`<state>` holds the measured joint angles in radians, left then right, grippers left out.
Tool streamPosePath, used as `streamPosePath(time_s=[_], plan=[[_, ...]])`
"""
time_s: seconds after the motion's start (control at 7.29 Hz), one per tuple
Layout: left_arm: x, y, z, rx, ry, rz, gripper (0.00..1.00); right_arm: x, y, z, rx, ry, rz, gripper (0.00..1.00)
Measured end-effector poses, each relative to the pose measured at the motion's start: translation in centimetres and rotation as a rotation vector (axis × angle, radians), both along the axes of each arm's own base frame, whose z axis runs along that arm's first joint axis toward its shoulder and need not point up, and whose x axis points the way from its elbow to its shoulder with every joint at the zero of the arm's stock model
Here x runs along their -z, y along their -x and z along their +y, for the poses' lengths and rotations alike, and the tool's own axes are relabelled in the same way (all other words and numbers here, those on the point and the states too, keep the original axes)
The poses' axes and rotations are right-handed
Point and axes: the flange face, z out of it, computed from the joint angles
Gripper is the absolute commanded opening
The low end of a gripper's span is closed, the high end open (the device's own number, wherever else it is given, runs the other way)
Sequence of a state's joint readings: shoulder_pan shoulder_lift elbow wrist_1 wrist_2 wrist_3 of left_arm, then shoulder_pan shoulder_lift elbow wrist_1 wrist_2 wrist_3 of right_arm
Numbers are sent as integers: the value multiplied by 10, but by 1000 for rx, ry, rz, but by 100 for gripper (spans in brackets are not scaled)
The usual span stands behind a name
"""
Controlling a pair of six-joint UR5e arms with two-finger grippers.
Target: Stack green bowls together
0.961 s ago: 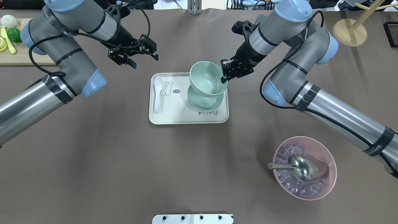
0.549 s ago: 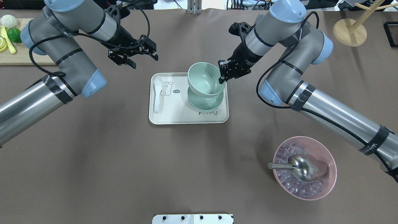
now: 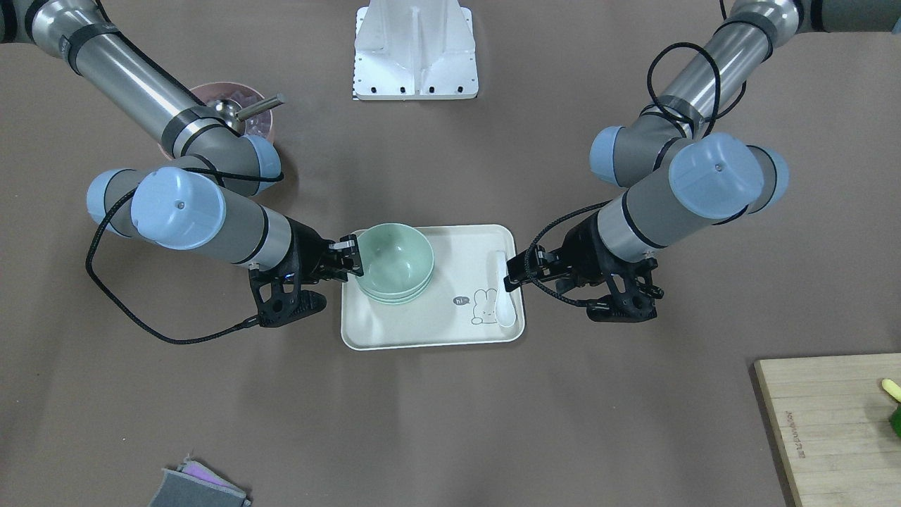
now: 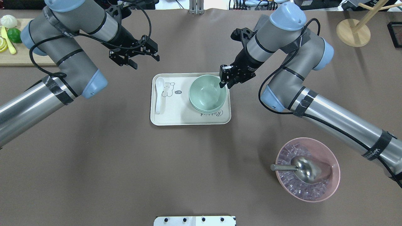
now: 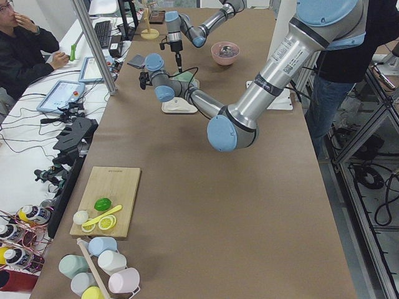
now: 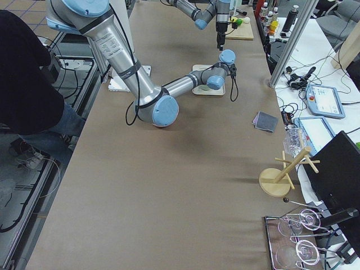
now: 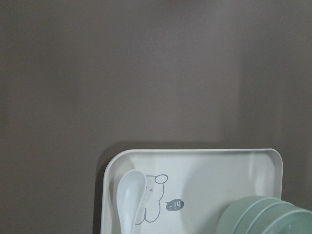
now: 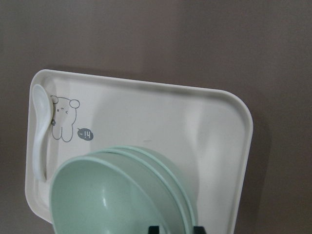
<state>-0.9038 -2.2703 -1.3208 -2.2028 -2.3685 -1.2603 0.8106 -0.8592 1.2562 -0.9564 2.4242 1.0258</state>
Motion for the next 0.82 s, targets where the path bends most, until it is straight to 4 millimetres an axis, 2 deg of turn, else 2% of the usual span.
streamPosePath(time_s=[0.27, 0.41, 0.55, 0.69, 0.82], plan=[[0, 0, 0, 1, 0, 0, 98, -1, -7, -3, -16, 4, 1, 100], [0, 0, 0, 1, 0, -1, 98, 2, -19, -10, -29, 9, -5, 100], [-1, 0, 0, 2, 1, -2, 98, 8, -35, -18, -37, 27, -17, 100], [-2, 2, -1, 7, 4, -7, 98, 13, -61, -27, -49, 67, -35, 100], [-10, 11, -6, 26, 14, -18, 98, 11, -92, -32, -72, 98, -43, 100]])
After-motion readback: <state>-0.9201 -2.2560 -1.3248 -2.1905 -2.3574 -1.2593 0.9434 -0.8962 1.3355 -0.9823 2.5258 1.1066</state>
